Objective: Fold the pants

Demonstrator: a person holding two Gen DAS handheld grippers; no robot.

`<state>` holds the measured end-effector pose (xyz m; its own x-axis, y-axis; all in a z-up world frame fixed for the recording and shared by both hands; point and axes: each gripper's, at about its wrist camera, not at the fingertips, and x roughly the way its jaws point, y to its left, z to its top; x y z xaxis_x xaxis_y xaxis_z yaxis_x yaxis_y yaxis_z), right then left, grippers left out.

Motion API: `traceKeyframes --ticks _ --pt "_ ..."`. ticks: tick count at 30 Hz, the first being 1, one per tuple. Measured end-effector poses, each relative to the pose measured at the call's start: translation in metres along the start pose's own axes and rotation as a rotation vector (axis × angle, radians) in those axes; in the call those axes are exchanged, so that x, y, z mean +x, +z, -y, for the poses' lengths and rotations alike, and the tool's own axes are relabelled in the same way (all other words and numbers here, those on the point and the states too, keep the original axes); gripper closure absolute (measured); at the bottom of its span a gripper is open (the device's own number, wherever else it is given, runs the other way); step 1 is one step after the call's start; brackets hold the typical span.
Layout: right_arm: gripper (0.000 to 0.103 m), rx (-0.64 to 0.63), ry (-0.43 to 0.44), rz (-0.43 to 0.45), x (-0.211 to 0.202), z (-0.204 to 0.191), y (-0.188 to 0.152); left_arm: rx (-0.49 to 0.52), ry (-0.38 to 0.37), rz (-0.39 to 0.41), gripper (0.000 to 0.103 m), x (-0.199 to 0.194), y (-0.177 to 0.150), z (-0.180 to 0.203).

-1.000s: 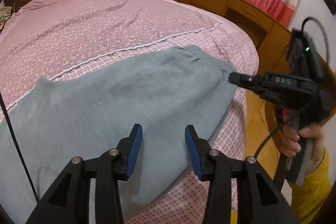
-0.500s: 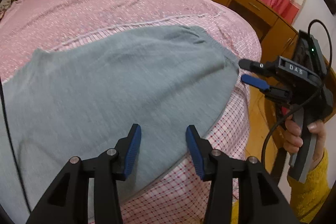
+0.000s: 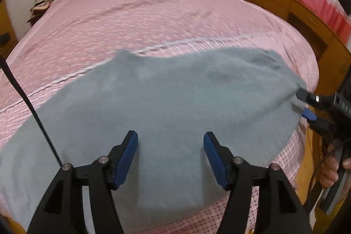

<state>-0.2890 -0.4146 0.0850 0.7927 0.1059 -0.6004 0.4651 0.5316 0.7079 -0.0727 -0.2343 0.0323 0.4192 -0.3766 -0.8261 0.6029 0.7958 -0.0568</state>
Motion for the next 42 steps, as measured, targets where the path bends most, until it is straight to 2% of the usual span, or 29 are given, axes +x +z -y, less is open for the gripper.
traceKeyframes --ticks 5,10,12,15,20,25,27,31,36,42 --pt "0.056 0.040 0.032 0.021 0.014 -0.002 0.000 -0.097 0.033 0.012 0.035 -0.020 0.002 -0.033" --pt "0.088 0.062 0.051 0.043 0.018 0.006 0.006 -0.179 0.108 0.005 0.035 -0.038 -0.005 -0.065" --pt "0.090 0.041 0.055 0.066 0.009 0.004 0.007 -0.212 0.128 0.003 0.035 -0.044 -0.008 -0.079" --pt "0.090 0.003 0.060 0.091 -0.007 -0.002 0.007 -0.262 0.183 0.013 0.035 -0.057 -0.015 -0.104" --pt "0.086 -0.038 0.030 0.097 -0.004 -0.019 0.012 -0.347 0.246 0.012 0.035 -0.074 -0.033 -0.141" --pt "0.071 0.030 -0.018 0.066 0.019 -0.020 0.021 -0.397 0.285 0.000 0.035 -0.087 -0.055 -0.166" --pt "0.070 0.073 -0.047 0.049 0.029 -0.014 0.024 -0.414 0.292 -0.002 0.035 -0.089 -0.062 -0.174" --pt "0.070 0.077 -0.043 0.051 0.037 -0.017 0.028 -0.466 0.292 -0.010 0.035 -0.090 -0.075 -0.189" --pt "0.070 -0.003 -0.096 0.069 0.041 -0.034 0.035 -0.506 0.287 -0.016 0.035 -0.086 -0.083 -0.200" --pt "0.084 -0.134 -0.139 0.087 0.042 -0.073 0.041 -0.527 0.272 -0.015 0.035 -0.084 -0.090 -0.209"
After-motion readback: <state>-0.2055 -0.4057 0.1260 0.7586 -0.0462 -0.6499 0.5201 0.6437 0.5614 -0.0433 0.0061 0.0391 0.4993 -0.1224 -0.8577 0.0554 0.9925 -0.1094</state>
